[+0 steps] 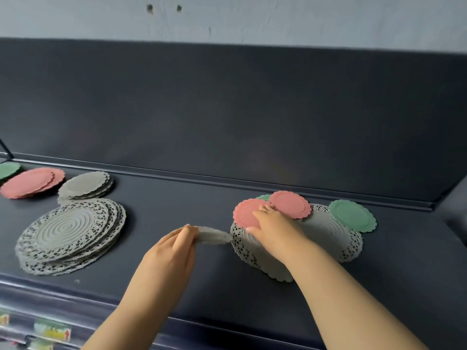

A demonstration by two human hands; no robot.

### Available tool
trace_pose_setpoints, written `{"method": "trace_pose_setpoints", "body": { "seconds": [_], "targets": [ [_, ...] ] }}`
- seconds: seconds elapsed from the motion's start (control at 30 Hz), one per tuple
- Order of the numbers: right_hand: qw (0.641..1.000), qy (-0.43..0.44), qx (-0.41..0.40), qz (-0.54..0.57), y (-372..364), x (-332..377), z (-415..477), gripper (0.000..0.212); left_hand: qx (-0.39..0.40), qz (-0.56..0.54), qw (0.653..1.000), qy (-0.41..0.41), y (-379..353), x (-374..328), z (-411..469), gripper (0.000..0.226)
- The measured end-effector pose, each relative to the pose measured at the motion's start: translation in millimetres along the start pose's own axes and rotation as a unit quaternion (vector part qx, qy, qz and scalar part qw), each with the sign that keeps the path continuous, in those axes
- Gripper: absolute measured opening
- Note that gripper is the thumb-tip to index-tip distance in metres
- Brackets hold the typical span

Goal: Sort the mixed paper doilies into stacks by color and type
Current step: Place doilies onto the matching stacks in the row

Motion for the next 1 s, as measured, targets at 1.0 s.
{"method": "trace_pose_setpoints", "body": {
  "seconds": [1.0],
  "targets": [
    [0.879, -0.113, -0.304, 0.348, -28, 318, 44, 0.012, -0.039, -0.037, 0.997, -0.057, 104, 310, 43, 0.04]
  ]
}}
Point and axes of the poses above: each hand's wrist, its own z-axis towards the middle knuckle, its own y-axis out of the back of the hand, x = y × z, the point moved 3 cm from there along z, towards the middle knuckle, and after that the axes turned 13 degrees about -x, right-handed, at the moved point
